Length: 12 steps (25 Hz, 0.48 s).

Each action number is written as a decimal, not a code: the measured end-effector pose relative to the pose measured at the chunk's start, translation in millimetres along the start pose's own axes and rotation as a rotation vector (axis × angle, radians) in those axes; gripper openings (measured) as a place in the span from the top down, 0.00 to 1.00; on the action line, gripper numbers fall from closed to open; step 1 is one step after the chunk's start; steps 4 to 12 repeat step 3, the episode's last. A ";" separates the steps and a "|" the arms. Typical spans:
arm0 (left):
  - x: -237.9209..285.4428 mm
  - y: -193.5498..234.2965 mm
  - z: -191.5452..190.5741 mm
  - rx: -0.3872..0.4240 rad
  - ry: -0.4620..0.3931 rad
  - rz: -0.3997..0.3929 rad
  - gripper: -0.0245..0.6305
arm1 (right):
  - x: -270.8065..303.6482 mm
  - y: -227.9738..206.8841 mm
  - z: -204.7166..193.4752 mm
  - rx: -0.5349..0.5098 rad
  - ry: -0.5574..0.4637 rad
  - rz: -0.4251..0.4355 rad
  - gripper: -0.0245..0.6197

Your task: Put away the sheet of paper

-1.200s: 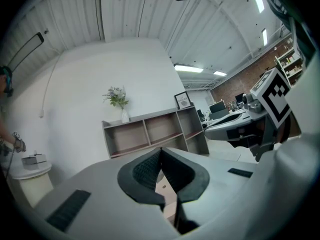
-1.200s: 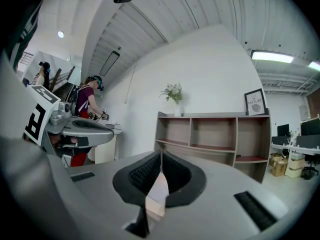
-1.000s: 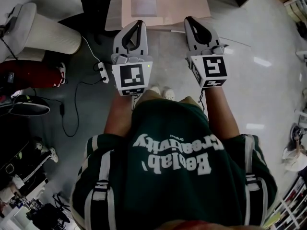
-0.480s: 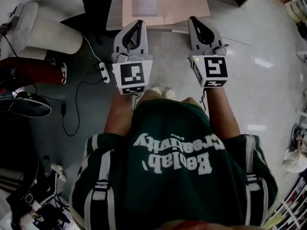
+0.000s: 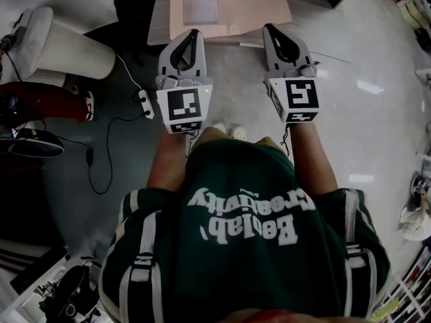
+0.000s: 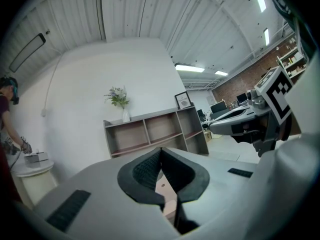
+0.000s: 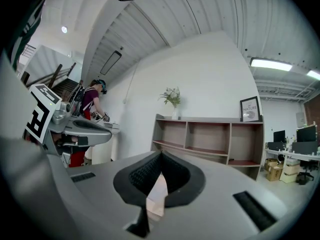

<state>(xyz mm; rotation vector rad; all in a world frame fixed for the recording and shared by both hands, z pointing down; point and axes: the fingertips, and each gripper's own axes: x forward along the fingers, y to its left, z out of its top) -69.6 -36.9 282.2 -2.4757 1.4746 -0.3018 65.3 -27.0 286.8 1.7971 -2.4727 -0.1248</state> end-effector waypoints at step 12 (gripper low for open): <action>-0.5 -0.7 0.6 0.001 -0.002 0.001 0.93 | -1.2 -0.2 -1.4 -0.003 0.006 0.000 0.91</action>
